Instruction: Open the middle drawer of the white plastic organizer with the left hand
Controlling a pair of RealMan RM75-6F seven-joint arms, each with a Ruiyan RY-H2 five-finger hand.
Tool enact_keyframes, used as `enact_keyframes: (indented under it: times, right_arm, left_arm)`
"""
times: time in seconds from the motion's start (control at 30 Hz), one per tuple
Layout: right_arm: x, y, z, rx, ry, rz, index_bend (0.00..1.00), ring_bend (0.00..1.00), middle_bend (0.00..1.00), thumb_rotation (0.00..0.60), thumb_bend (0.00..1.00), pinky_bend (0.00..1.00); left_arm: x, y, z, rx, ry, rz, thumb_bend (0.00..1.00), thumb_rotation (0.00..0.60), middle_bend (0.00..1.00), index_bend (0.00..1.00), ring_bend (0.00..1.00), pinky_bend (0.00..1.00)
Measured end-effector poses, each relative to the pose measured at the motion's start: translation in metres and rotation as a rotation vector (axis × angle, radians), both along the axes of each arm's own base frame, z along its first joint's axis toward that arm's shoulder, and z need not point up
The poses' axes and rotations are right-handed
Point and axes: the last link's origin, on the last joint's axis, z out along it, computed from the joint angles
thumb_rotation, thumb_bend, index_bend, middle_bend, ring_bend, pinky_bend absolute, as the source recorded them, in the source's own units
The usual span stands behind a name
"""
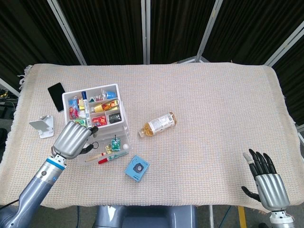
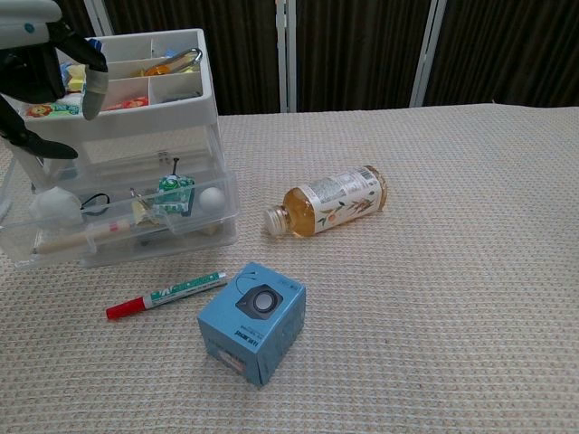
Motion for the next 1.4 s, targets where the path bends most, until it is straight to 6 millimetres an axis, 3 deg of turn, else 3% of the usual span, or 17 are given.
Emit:
enact_keyframes:
  times: [0.3, 0.63, 1.4]
  right_arm:
    - [0.0, 0.0, 0.005, -0.004, -0.018, 0.0, 0.0, 0.0, 0.0, 0.6, 0.02, 0.0]
    - [0.0, 0.0, 0.007, -0.009, -0.025, 0.004, 0.0, 0.0, 0.0, 0.6, 0.02, 0.0]
    - [0.0, 0.0, 0.008, -0.01, -0.029, 0.005, 0.0, 0.0, 0.0, 0.6, 0.02, 0.0]
  left_arm:
    - [0.014, 0.008, -0.021, -0.072, 0.078, -0.016, 0.21, 0.6, 0.99, 0.54, 0.94, 0.81]
    - [0.026, 0.008, -0.03, -0.13, 0.117, -0.099, 0.21, 0.6, 0.99, 0.56, 0.94, 0.81]
    - [0.02, 0.01, -0.04, -0.178, 0.194, -0.147, 0.27, 0.6, 0.99, 0.5, 0.94, 0.81]
